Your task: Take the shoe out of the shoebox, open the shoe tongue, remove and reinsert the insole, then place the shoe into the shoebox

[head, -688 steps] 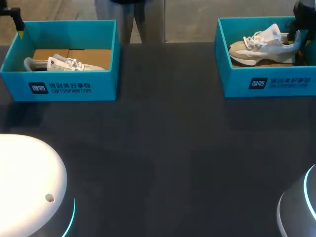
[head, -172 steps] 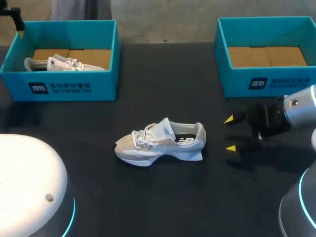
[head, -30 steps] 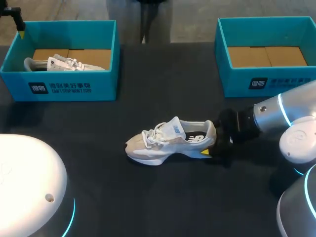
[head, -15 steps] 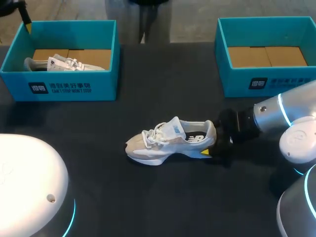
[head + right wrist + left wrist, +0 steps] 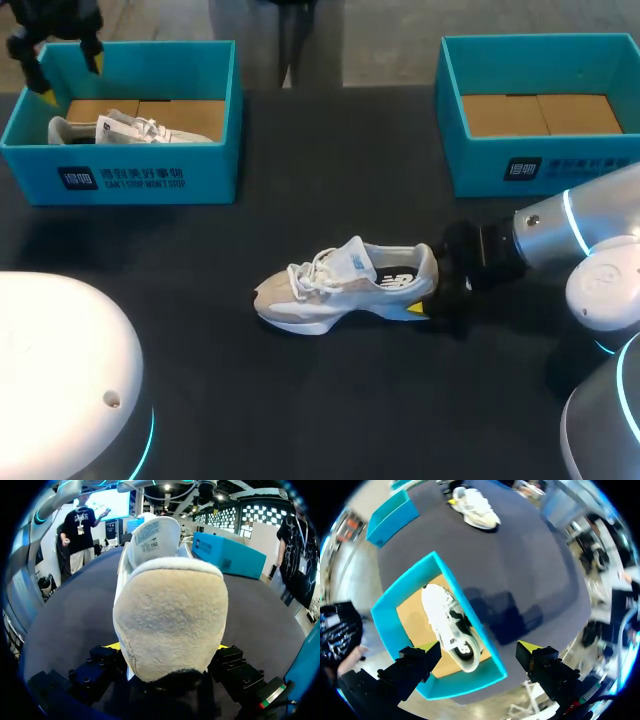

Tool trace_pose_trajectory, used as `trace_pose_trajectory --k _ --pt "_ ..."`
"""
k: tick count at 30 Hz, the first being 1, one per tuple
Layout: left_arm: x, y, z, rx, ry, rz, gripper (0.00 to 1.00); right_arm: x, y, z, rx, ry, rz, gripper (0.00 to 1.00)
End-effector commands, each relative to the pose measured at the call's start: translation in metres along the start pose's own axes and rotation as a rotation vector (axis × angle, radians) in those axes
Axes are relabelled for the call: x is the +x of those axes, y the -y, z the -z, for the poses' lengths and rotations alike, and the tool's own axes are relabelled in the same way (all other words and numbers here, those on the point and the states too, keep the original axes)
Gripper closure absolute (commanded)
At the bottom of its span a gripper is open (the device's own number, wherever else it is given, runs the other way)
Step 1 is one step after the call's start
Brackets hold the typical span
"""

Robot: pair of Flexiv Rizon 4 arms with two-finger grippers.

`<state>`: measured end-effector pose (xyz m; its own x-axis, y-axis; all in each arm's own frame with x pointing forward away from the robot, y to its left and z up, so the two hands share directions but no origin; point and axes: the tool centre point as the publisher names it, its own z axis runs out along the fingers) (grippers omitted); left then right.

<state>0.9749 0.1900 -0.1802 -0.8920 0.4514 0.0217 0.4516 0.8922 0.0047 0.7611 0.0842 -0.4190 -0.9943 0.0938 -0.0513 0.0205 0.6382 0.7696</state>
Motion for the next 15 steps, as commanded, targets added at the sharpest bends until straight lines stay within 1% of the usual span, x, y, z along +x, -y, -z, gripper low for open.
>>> trace_pose_trajectory --k 1,6,10,11,13,15 --pt "0.010 0.034 -0.002 -0.115 0.036 0.146 0.00 -0.001 -0.001 0.000 0.001 0.000 0.000 1.00" --pt "0.012 0.058 -0.003 -0.137 0.066 0.254 0.00 -0.001 -0.001 0.000 0.001 0.000 0.000 1.00" --pt "0.008 0.072 -0.008 -0.092 0.056 0.301 0.00 -0.001 -0.001 0.000 0.001 0.000 0.000 1.00" --pt "0.007 0.076 -0.009 -0.085 0.048 0.315 0.00 -0.001 -0.001 0.000 0.001 0.000 0.000 1.00" --pt "0.006 0.083 -0.011 -0.103 0.057 0.347 0.00 -0.001 -0.001 0.000 0.001 0.000 0.000 1.00" --pt "0.002 0.087 -0.014 -0.075 0.039 0.355 0.00 -0.001 -0.001 0.000 0.001 0.000 0.000 1.00"
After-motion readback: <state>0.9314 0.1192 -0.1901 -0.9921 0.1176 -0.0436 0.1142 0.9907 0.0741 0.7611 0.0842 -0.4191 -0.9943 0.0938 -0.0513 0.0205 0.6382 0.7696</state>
